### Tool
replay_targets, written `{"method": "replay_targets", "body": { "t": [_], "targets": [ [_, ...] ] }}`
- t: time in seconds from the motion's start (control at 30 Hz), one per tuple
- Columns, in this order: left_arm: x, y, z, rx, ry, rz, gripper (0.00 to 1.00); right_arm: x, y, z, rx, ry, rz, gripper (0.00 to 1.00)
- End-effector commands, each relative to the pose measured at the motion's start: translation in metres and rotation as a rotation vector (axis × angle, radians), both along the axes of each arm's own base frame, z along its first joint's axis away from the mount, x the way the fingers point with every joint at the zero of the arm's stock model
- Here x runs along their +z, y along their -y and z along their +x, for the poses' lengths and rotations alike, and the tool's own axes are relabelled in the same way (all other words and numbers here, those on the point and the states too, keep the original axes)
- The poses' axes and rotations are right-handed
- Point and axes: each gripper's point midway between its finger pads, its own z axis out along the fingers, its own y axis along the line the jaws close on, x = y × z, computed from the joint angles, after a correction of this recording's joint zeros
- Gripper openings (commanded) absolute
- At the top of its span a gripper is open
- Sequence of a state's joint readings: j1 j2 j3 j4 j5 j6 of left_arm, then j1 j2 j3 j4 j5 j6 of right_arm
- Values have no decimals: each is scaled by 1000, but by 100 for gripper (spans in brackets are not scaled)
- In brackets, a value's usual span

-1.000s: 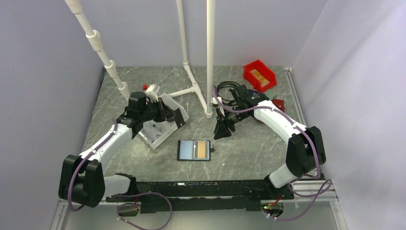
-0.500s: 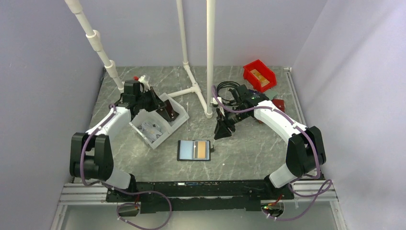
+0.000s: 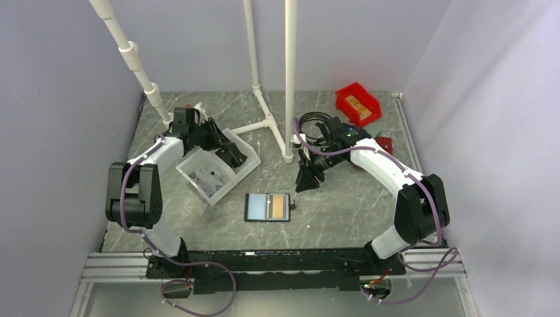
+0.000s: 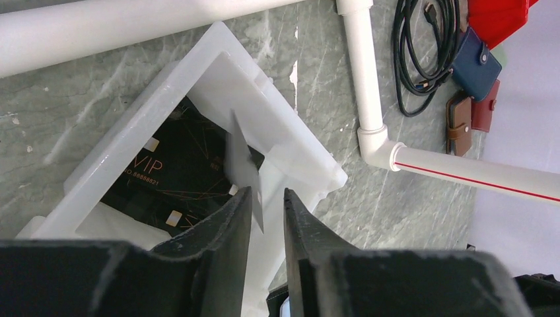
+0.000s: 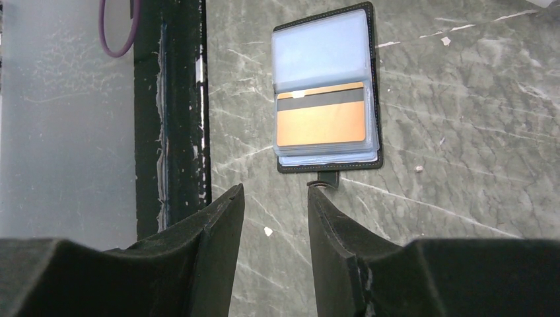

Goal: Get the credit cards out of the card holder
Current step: Place the credit card in the storage box.

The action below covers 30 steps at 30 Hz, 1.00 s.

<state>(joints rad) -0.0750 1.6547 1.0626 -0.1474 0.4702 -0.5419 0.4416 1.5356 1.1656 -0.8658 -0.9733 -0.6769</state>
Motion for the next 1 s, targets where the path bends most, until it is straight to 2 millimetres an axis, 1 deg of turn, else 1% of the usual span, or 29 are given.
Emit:
{"method": "replay_targets", "body": {
  "t": [0.0, 0.17, 0.27, 0.37, 0.4, 0.43, 0.47, 0.53, 0.57, 0.67, 0.73, 0.8, 0.83, 0.87, 0.97],
  "targets": [
    [21, 2, 13, -14, 56, -16, 30, 14, -1, 3, 0, 65, 35, 43],
    [35, -5, 9, 3, 97, 19, 32, 13, 0, 4, -1, 66, 33, 43],
    [51, -9, 3, 8, 144, 46, 34, 13, 1, 5, -4, 76, 28, 43],
    [68, -13, -9, 7, 199, 69, 38, 15, 5, 8, -15, 100, 18, 43],
    [74, -15, -14, 11, 218, 75, 41, 16, 6, 9, -19, 111, 15, 43],
    [75, -17, -21, 18, 227, 82, 44, 16, 8, 10, -25, 122, 11, 43],
    [84, -20, -27, 29, 259, 89, 48, 18, 9, 11, -29, 133, 12, 43],
    [85, -23, -39, 48, 276, 97, 55, 20, 12, 12, -37, 152, 14, 43],
    [92, -25, -45, 59, 301, 98, 59, 21, 13, 13, -41, 164, 14, 43],
    [98, -30, -62, 94, 328, 96, 74, 24, 19, 15, -54, 197, 13, 43],
    [100, -32, -72, 113, 340, 88, 86, 26, 24, 17, -64, 224, 10, 44],
    [100, -33, -83, 125, 342, 77, 96, 26, 29, 18, -74, 248, 3, 44],
    [100, -34, -88, 133, 343, 72, 99, 28, 32, 18, -77, 267, 2, 44],
    [97, -33, -94, 129, 340, 64, 99, 29, 35, 19, -81, 283, -2, 44],
    [102, -25, -108, 92, 364, 23, 100, 33, 46, 22, -108, 336, -5, 45]
  ]
}}
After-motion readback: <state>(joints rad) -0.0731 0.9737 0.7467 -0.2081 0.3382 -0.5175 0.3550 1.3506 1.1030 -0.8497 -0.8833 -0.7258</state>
